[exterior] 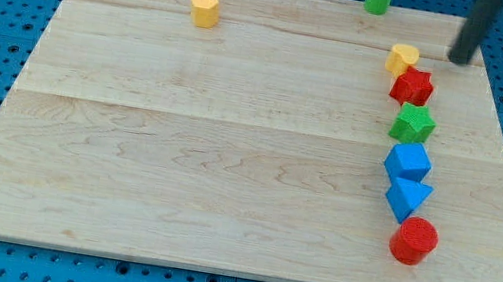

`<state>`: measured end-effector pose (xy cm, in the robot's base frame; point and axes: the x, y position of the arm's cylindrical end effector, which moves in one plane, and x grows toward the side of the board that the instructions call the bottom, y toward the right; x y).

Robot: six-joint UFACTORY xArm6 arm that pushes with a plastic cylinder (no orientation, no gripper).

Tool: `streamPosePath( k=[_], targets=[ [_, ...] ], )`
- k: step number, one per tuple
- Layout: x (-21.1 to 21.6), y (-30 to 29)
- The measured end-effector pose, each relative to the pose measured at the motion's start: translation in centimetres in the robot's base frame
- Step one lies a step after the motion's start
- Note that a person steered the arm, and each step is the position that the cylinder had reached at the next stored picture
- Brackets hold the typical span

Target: Push the yellow heart below the yellow hexagon

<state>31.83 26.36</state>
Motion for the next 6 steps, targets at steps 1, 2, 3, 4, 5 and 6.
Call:
streamPosePath(
  k=[1,2,3,4,5,6],
  targets=[
    [0.7,-7.5],
    [-3.3,-15.0],
    [-3.6,-12.3],
    [-4.1,-9.0],
    [-7.9,-11.0],
    [-7.7,-17.5]
  ],
)
